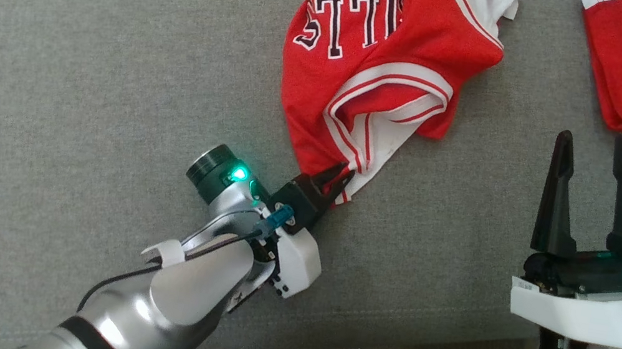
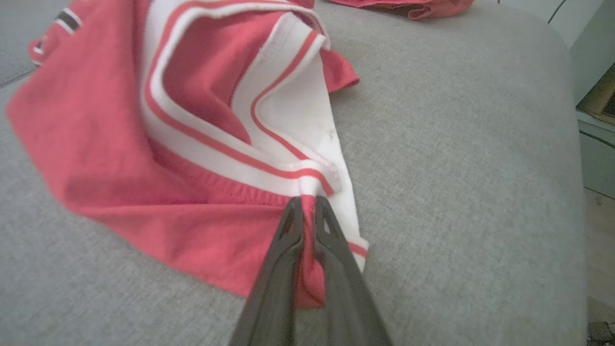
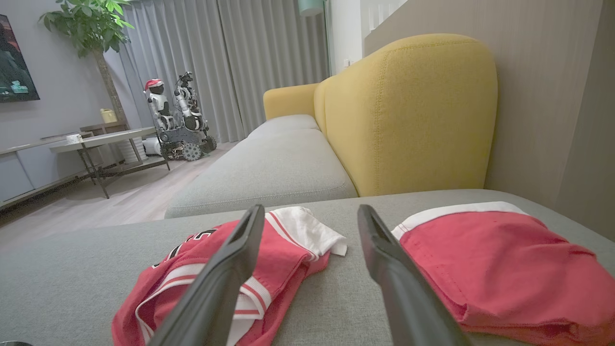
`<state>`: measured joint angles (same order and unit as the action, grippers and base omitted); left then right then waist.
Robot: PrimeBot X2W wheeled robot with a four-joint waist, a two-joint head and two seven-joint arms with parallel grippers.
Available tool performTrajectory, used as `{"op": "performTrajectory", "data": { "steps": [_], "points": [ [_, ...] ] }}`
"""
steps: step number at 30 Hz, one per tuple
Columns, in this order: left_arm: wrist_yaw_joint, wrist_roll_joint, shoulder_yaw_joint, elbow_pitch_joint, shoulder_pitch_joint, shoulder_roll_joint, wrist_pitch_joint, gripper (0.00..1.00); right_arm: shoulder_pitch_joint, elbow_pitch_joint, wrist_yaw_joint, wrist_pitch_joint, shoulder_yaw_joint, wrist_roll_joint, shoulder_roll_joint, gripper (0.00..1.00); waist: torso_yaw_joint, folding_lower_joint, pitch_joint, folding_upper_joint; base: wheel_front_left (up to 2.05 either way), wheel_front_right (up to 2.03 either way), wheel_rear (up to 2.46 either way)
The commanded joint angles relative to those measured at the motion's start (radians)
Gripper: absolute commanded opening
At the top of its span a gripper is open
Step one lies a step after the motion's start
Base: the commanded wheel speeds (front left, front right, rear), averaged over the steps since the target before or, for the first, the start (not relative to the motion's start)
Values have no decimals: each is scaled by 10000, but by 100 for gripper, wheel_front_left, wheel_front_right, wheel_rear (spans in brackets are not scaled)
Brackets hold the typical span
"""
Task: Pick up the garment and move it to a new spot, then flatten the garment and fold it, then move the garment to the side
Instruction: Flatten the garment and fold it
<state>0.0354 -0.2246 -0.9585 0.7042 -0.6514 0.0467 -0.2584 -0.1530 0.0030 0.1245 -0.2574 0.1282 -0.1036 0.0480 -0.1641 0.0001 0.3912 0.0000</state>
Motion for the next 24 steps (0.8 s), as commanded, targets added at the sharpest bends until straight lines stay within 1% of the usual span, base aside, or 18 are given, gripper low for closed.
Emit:
{"op": "performTrajectory", "data": {
  "steps": [1, 3, 5, 7, 10, 13, 16, 19, 24],
  "points": [
    [103, -131, 210, -104, -270, 36, -34, 0, -144, -338, 62, -44, 252, -76, 22, 100, 6, -1, -25, 0, 0, 0, 0],
    [177, -538, 338, -409, -294, 36, -34, 0, -148, -328, 62, -44, 253, -82, 22, 100, 22, -1, -94, 0, 0, 0, 0],
    [153, -1018, 610, -1027, -280, 36, -34, 0, -138, -324, 62, -44, 223, -128, 22, 100, 28, -1, -208, 0, 0, 0, 0],
    [-40, -1518, 892, -1720, -259, 36, -34, 0, -124, -317, 62, -44, 184, -256, 22, 100, 16, -1, -380, 0, 0, 0, 0],
    [-540, -2561, 1246, -2474, -340, 36, -34, 0, -131, -228, 62, -44, 202, -445, 22, 100, -66, -1, -702, 0, 0, 0, 0],
    [-955, -3917, 1348, -2737, -802, 36, -34, 0, -159, -219, 62, -44, 254, -619, 22, 100, -221, -1, -1021, 0, 0, 0, 0],
    [-1117, -5702, 1478, -2991, -1628, 36, 158, 0, -142, -165, 62, -44, 324, -798, 22, 100, -448, -1, -1307, 0, 0, 0, 0],
    [-988, -7469, 1643, -3258, -2817, 36, 470, 0, -158, -127, 62, -44, 419, -1001, 22, 100, -744, -1, -1478, 0, 0, 0, 0],
    [-153, -9968, 2156, -3149, -5214, 36, 433, 0, -196, -136, 62, -44, 595, -1327, 22, 100, -1232, -1, -1628, 0, 0, 0, 0]
  ]
}}
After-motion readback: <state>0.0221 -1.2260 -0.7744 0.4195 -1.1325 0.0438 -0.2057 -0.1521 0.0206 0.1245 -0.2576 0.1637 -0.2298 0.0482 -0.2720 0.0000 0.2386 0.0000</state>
